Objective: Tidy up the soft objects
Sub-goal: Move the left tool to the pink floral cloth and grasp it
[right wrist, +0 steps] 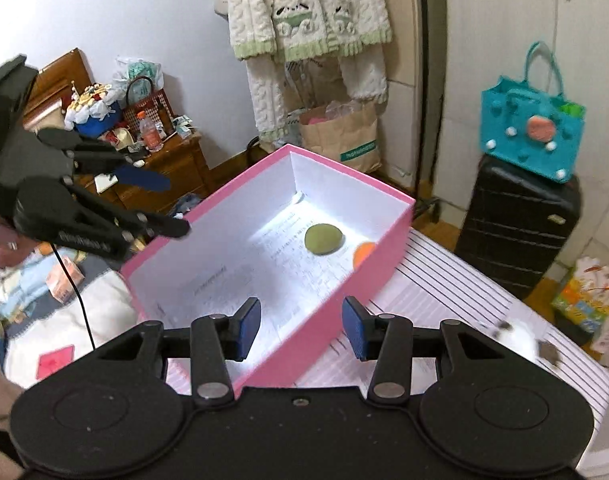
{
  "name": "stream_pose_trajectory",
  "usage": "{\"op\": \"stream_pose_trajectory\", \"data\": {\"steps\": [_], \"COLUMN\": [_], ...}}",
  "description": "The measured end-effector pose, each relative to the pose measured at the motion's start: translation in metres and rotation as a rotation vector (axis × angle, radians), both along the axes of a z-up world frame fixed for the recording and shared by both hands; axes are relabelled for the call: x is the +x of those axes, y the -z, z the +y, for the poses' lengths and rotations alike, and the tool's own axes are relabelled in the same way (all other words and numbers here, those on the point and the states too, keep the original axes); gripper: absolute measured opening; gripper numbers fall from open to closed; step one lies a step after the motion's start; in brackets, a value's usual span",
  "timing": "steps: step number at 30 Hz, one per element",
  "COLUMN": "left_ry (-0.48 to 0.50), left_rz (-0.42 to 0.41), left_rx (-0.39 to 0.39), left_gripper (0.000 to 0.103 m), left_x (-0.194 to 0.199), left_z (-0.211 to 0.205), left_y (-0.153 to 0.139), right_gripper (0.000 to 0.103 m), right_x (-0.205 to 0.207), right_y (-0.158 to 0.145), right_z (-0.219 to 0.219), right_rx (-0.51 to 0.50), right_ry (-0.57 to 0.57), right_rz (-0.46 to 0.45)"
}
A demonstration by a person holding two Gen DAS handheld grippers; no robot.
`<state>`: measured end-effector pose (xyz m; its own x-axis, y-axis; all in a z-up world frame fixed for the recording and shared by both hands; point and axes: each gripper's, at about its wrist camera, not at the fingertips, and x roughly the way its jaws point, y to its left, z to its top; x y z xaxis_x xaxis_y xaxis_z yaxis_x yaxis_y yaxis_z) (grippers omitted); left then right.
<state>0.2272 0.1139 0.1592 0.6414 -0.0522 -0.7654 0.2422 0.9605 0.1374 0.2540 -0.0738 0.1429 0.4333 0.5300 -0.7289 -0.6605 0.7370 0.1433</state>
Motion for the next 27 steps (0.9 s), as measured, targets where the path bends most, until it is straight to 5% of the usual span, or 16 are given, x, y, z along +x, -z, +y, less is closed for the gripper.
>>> {"op": "stream_pose_trajectory", "data": {"steps": [8,17,27], "left_ry": [0.111,0.276,0.385], "left_rz": [-0.079,-0.016,-0.042], "left_rx": [-0.014,-0.051,-0.171], "left_gripper": [0.063,0.063,0.063], "left_x": [-0.067,-0.106,-0.115], "left_z": [-0.030,-0.078,-0.129], "left_y": [-0.009,0.025,0.060], "right_gripper": [0.052,0.056,0.062], "right_x": [-0.063,-0.102,-0.128], "right_y": [-0.006,0.037,0.090], "right_z": [-0.042,-0.072,-0.089], "right_rx": [0.010,0.004,-0.022], "right_ry": [0.023,0.044,0.008], "right_rz": [-0.078,-0.036,0.010]}}
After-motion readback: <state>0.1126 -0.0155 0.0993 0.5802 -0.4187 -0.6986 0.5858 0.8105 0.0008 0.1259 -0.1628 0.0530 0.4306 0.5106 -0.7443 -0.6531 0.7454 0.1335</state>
